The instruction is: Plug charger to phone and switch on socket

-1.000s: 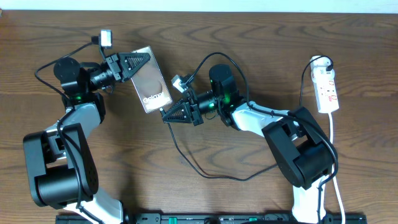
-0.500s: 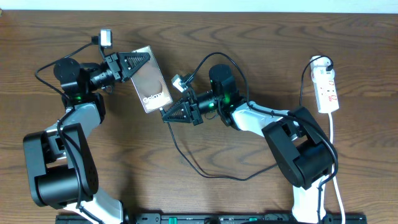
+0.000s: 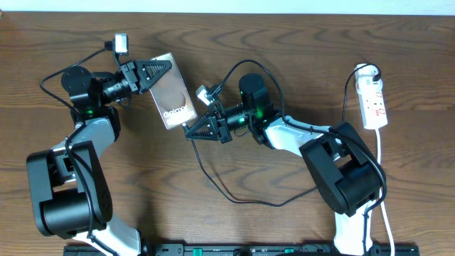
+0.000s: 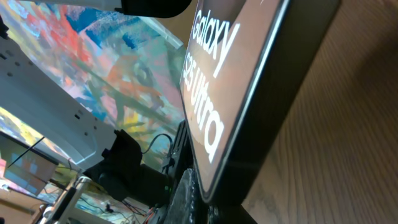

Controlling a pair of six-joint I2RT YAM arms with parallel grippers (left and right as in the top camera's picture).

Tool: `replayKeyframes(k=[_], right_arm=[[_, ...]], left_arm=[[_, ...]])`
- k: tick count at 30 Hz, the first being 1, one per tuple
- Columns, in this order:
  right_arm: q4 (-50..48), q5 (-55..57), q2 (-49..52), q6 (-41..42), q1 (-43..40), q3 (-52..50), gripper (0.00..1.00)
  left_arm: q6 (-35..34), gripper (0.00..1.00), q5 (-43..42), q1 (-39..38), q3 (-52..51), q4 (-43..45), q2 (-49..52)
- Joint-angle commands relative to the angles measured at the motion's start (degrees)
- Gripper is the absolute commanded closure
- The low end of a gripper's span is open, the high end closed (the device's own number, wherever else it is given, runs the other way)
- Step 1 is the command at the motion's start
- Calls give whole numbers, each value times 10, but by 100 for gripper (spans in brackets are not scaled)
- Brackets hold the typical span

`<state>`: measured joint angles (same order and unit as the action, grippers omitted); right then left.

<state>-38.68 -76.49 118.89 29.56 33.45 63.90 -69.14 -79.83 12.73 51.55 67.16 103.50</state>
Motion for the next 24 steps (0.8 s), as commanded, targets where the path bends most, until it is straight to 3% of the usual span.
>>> replayKeyframes(k=[1,24], right_arm=[[-2,-4,2,2,0,2,99],[-3,-3,2,2,0,2,99]], left_arm=[[5,92,-12,0,3,7,-8],[20,93,-20,-14,3,7,-8]])
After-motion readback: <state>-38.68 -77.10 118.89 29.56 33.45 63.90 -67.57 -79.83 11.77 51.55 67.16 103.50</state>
